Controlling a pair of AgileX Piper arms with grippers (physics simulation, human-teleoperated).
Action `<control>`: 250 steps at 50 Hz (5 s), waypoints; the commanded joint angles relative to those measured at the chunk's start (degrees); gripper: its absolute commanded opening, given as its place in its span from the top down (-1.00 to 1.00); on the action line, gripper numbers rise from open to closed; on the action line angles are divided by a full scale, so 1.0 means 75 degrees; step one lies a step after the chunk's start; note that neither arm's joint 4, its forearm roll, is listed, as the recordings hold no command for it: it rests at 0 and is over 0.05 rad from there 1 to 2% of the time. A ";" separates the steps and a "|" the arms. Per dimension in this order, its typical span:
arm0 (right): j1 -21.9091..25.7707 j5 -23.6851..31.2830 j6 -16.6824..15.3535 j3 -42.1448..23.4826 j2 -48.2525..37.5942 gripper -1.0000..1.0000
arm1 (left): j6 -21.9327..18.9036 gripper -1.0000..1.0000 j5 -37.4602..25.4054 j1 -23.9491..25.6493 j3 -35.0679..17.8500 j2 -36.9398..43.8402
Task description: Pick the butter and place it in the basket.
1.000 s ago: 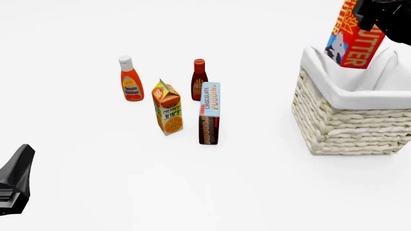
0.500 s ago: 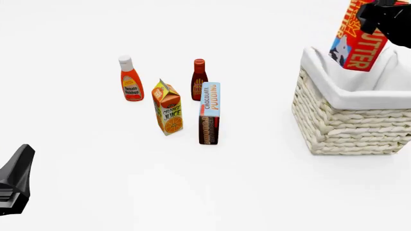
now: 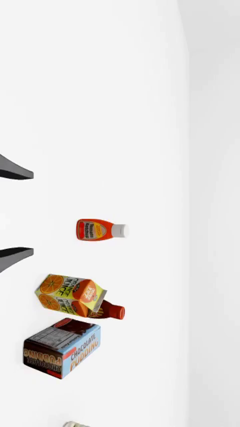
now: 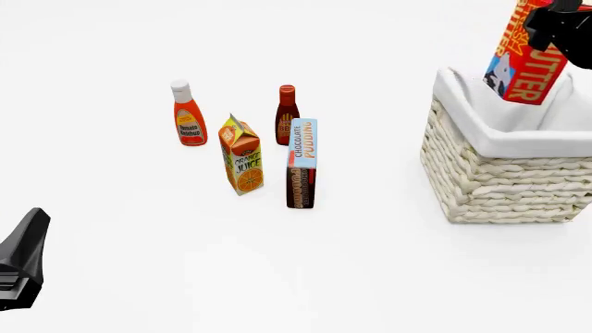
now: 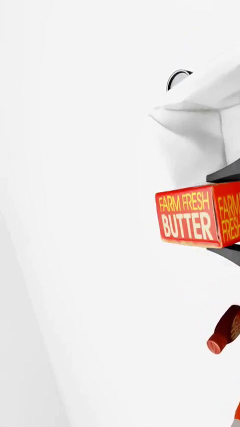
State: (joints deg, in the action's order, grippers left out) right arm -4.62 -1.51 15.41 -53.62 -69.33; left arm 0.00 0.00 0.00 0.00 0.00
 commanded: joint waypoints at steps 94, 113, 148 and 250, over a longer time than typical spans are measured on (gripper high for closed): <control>-0.0519 -0.0794 0.0211 0.0244 -0.0786 1.00 | 0.0000 -1.00 0.0000 0.0000 0.0000 0.0000; -0.0566 -0.0875 0.0221 0.0334 -0.0823 1.00 | 0.0000 -1.00 0.0000 0.0000 0.0000 0.0000; -0.0709 -0.1027 0.0188 0.0261 -0.1052 1.00 | 0.0000 -1.00 0.0000 0.0000 0.0000 0.0000; -0.1033 -0.1463 0.0184 -0.0040 -0.1989 1.00 | 0.0000 -1.00 0.0000 0.0000 0.0000 0.0000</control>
State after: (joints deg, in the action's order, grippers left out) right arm -12.21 -11.88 15.40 -52.61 -84.04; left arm 0.00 0.00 0.00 0.00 0.00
